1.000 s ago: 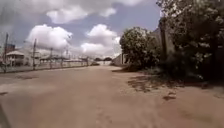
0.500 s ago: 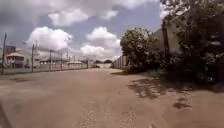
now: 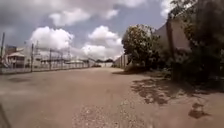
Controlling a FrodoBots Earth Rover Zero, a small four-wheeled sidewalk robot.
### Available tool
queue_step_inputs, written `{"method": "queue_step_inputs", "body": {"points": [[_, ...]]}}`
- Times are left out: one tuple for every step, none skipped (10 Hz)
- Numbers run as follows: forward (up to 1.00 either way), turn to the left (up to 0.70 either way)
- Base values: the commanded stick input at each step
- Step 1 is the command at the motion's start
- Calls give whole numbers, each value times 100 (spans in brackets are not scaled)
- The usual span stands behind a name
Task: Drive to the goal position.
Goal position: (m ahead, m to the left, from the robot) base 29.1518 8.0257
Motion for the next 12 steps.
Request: {"method": "queue_step_inputs", "body": {"points": [[60,8],[60,8],[60,8],[60,8],[60,8],[60,8],[60,8],[60,8],[60,8],[60,8],[60,8],[60,8]]}}
